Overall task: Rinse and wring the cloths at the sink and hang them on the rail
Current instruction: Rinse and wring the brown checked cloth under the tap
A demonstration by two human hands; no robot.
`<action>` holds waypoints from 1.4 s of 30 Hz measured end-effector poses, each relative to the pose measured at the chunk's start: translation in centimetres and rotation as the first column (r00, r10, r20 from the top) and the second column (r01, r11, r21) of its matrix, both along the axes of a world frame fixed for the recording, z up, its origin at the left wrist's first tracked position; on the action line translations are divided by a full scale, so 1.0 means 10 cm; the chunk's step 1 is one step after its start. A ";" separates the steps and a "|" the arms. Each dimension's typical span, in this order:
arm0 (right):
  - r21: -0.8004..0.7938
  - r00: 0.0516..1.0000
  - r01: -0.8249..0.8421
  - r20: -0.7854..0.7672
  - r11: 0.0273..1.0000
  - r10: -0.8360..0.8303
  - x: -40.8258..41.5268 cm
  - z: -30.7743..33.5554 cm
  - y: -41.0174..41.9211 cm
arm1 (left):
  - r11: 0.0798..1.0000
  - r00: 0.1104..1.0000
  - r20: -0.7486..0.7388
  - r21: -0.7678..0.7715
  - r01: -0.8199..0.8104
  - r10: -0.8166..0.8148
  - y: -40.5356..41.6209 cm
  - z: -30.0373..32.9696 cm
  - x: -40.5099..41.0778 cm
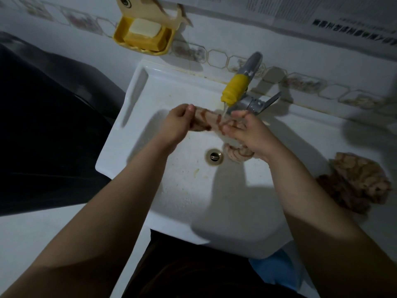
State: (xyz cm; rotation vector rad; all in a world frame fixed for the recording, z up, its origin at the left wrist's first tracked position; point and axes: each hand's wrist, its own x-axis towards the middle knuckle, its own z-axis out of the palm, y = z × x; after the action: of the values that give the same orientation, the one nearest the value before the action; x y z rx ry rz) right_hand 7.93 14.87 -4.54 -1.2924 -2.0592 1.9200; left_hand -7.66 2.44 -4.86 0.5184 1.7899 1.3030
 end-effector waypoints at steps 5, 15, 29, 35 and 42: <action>0.368 0.996 -0.044 0.086 0.929 0.013 -0.17 0.00 -0.29 | 0.974 0.969 0.103 -0.043 -0.223 0.226 0.25 -0.03 0.20; 0.566 0.980 -0.028 0.178 0.824 -0.089 -0.41 -0.08 -0.47 | 0.913 0.869 0.325 -0.294 -0.282 0.373 0.49 -0.04 0.47; 0.166 0.990 0.086 0.101 0.982 -0.103 -0.17 -0.22 -0.15 | 0.835 0.879 0.112 -0.277 0.476 -0.465 0.22 0.06 0.24; -0.009 0.979 -0.119 0.164 0.993 0.119 -0.02 -0.13 -0.09 | 0.651 0.682 -0.161 -0.513 0.560 -0.713 0.13 0.16 0.04; -0.211 0.911 -0.373 0.099 0.903 0.400 0.04 -0.39 -0.22 | 0.955 0.961 -0.011 -0.115 0.273 -0.276 0.14 0.27 0.03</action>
State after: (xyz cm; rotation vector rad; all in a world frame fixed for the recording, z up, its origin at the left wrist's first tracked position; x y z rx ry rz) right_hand 8.31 12.62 -8.47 -1.1439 -2.4100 2.2949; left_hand -7.37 3.88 -2.19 0.6967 1.7304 1.0029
